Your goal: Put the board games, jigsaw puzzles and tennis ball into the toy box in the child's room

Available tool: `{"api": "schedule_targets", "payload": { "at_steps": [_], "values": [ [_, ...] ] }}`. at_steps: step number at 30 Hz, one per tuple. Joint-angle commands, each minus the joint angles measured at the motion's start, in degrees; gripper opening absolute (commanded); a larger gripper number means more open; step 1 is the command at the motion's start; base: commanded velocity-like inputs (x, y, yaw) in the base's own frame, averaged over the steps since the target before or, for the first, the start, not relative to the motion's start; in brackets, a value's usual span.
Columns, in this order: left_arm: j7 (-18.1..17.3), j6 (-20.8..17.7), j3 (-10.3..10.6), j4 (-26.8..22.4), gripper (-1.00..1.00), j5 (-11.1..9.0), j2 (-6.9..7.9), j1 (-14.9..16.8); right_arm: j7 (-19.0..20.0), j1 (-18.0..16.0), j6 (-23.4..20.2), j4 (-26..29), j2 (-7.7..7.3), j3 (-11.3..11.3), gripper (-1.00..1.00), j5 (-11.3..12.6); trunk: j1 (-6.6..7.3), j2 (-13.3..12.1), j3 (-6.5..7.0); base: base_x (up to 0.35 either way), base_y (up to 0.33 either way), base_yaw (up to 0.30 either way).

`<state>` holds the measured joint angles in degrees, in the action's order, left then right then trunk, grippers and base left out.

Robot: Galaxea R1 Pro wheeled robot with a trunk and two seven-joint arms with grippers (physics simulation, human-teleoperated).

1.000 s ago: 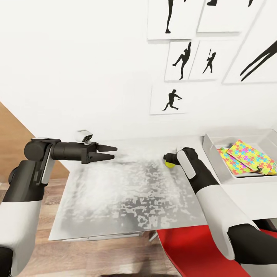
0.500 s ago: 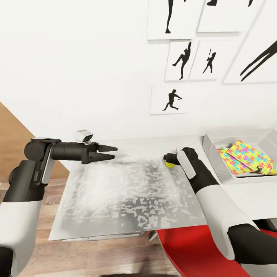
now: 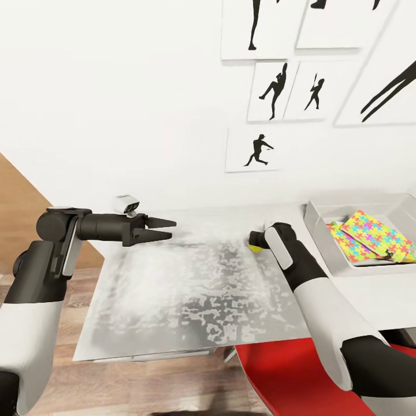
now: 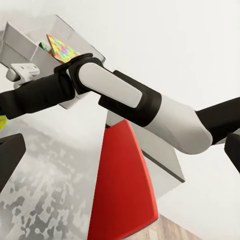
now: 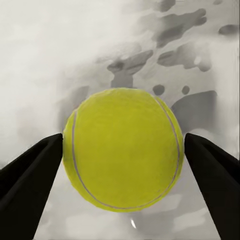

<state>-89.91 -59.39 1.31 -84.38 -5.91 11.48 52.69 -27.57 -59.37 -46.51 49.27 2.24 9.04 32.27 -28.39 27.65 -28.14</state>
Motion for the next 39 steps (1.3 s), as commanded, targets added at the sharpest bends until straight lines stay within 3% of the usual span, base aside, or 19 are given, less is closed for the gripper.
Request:
{"api": "schedule_targets", "payload": {
  "at_steps": [1,26,29,35,39],
  "values": [
    [-0.09,-0.61,0.1,0.0,1.0,-0.15,0.06,0.04,-0.64,-0.04,0.02,0.04,-0.03,0.12,-1.0,0.86,-0.03,0.08,-0.08,0.0,0.0,0.0],
    [-0.09,-0.61,0.09,0.0,1.0,-0.13,0.18,0.04,-0.5,0.53,-0.22,1.25,-0.4,-0.34,-1.0,1.48,-0.03,0.08,-0.08,0.0,0.0,0.0],
    [-0.09,-0.61,0.07,0.0,1.0,-0.13,0.67,0.04,-0.66,0.75,-1.37,6.55,-0.47,-0.22,-1.0,1.53,-0.03,0.08,-0.04,0.0,0.0,0.0],
    [-0.09,-0.61,-0.1,0.0,1.0,-0.22,2.17,0.04,-0.93,1.54,-10.86,20.19,-0.27,-0.4,-1.0,1.5,-0.03,0.08,0.43,0.0,0.0,0.0],
    [-0.09,-0.61,-3.06,0.0,1.0,-0.22,2.58,0.04,-1.0,1.86,-13.48,28.27,-0.32,-0.42,-1.0,1.65,-0.03,0.08,0.8,0.0,0.0,0.0]
  ]
}}
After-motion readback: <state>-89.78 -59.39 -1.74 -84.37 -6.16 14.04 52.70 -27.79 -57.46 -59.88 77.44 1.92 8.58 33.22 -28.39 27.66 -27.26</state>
